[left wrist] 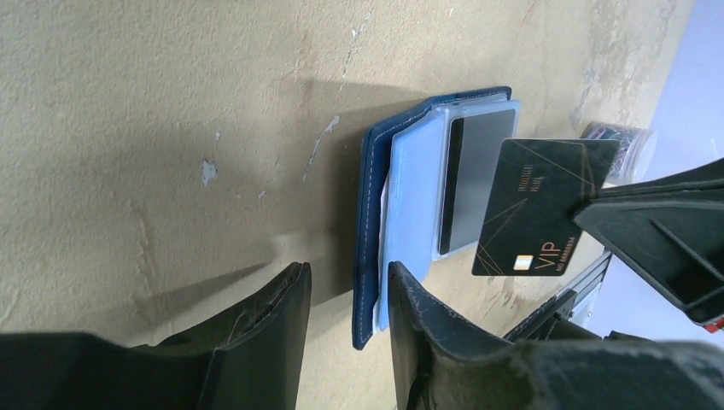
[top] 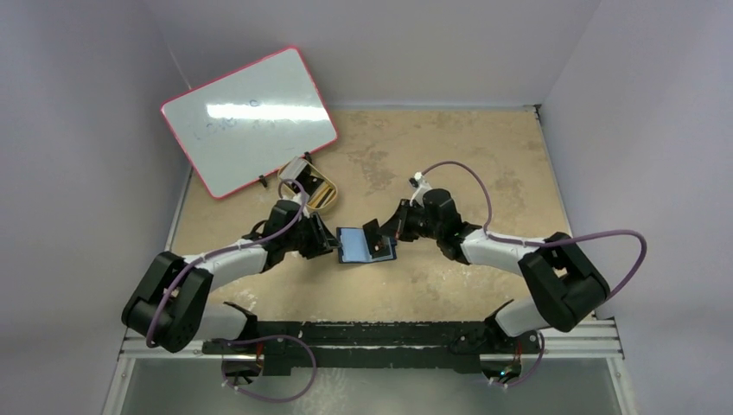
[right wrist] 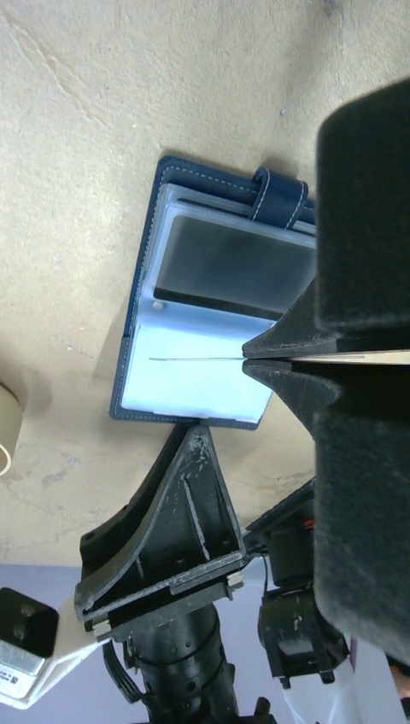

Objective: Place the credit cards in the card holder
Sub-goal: Insert the credit card into the card holder.

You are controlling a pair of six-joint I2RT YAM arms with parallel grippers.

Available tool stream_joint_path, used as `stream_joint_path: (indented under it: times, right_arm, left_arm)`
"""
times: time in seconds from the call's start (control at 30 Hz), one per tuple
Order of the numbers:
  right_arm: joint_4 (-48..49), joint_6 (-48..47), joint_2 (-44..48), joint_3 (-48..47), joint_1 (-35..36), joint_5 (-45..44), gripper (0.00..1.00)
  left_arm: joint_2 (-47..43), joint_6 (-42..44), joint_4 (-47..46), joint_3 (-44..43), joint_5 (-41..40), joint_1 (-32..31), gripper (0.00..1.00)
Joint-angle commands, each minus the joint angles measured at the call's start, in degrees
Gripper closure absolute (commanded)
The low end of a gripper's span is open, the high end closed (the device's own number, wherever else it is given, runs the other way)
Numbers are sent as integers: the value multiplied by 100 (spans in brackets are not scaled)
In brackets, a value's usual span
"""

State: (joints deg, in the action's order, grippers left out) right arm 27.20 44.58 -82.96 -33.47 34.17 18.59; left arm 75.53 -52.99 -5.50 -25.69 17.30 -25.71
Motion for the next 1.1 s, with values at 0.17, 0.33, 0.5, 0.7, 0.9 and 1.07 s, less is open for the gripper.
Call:
stream_joint_path:
  times: [0.17, 0.33, 0.5, 0.7, 0.9, 1.07]
  right_arm:
    - [615, 19, -149, 101, -152, 101, 100]
    - [734, 40, -241, 204, -215, 129, 100]
    - [858, 68, -378, 226, -261, 244, 100]
    - [1026, 109, -617, 232, -288, 418, 100]
    - [1060, 134, -761, 199, -297, 461, 100]
    - [1095, 134, -937, 163, -295, 527, 100]
  left_arm:
    - [327, -146, -975, 108, 127, 14, 71]
    - [414, -185, -1017, 133, 101, 14, 86]
    - [503, -185, -1002, 186, 46, 14, 97]
    - [594, -185, -1057, 188, 73, 9, 100]
    - [633, -176, -1049, 196, 70, 13, 100]
    - [631, -232, -1139, 271, 66, 5, 100]
